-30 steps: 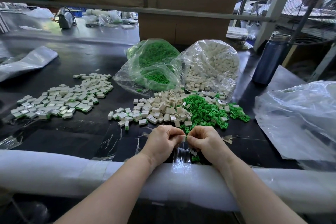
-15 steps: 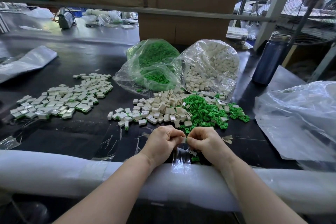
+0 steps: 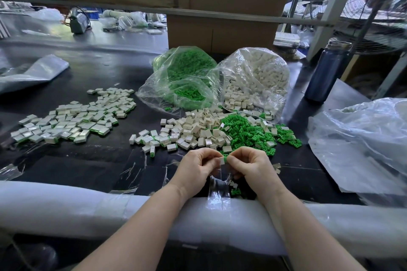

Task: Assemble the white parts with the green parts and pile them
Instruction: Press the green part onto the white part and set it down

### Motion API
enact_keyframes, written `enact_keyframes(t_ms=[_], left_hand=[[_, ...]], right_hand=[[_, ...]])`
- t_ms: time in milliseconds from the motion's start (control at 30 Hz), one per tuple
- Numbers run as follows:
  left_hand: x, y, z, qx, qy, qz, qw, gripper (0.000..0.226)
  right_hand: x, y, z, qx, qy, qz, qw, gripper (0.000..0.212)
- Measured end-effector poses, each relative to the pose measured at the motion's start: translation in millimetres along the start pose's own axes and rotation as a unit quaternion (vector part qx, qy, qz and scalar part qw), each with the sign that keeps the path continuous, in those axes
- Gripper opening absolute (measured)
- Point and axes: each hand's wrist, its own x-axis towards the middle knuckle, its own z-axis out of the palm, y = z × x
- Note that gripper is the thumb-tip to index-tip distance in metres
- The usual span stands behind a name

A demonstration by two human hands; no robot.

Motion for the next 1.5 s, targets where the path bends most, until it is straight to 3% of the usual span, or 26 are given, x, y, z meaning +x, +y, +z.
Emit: enact_keyframes(t_ms=[167,833,1233,1500], left_hand=[[0.6,0.1,0.2,-0.053,0.001,-0.016,0.998,0.010],[-1.3,1.9,-1.7,-0.096,-0.006,-0.033,0.995,0.008],[-2.2,2.0,-0.7,-0.080,-0.014,-0.026,0.996,0.014],[-2.1,-1.0,0.2,0.000,-0.010,-0.010,1.000,0.013]], right_hand=[[0.7,0.7,-1.1,0.013,0.008,0.005,1.000,0.014],[-2.3,-3.7,0.0,-0.001,0.003,0.020,1.000,0.018],[-0.9,-2.6,0.6,-0.050,-0.020,0.014,0.998,0.025],[-0.2,-2.5,1.0,-0.102,-0.038,0.019,0.994,0.022]])
